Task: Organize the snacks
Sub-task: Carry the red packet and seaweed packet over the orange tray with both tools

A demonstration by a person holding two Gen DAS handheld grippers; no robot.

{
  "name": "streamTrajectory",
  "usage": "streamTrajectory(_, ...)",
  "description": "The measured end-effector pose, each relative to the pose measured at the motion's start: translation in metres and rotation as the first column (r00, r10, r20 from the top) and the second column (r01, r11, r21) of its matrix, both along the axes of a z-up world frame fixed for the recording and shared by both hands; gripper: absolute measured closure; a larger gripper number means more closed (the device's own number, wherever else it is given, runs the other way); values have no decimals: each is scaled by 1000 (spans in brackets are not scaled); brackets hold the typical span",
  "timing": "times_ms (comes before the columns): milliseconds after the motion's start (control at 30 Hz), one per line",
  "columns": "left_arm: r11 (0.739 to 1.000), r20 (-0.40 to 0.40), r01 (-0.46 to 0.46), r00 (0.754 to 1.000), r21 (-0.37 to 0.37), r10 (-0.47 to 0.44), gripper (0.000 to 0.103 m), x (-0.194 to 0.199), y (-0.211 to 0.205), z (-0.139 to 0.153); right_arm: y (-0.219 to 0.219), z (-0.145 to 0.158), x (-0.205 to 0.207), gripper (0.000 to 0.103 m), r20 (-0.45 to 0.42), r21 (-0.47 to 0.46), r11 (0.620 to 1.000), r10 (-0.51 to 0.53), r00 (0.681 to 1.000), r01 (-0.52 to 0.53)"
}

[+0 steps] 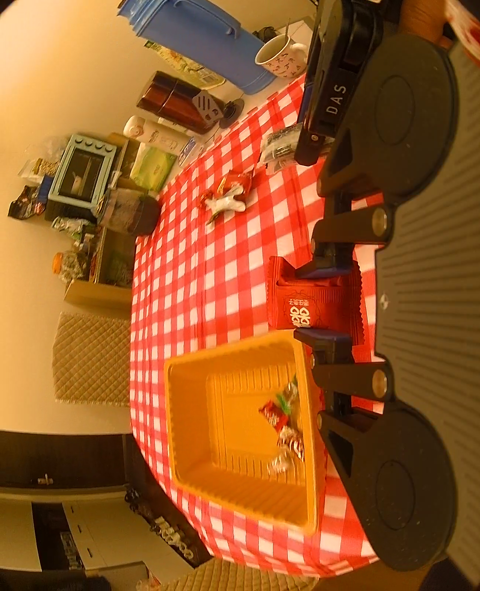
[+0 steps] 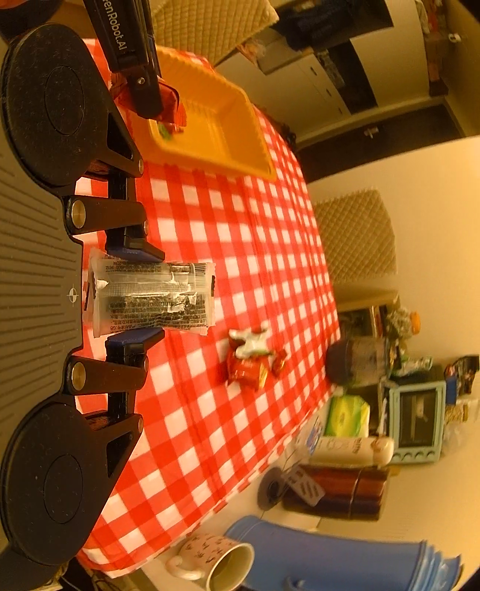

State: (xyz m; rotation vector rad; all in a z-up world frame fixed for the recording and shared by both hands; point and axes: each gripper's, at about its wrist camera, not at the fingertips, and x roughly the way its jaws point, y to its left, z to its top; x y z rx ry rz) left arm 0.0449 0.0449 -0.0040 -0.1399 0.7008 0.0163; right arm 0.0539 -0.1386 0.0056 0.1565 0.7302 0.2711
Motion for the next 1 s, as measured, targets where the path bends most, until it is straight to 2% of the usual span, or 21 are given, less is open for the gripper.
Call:
streamTrajectory(367,997,18,-75,997,6,75,79,-23,36,10,44,11,-11,65,23,-10,993,115,993,-115)
streamTrajectory(1000,989,22,-151,988,-10,151,79,-30,81,14,92,19,-4,65,48,-26,975,223,974,-222)
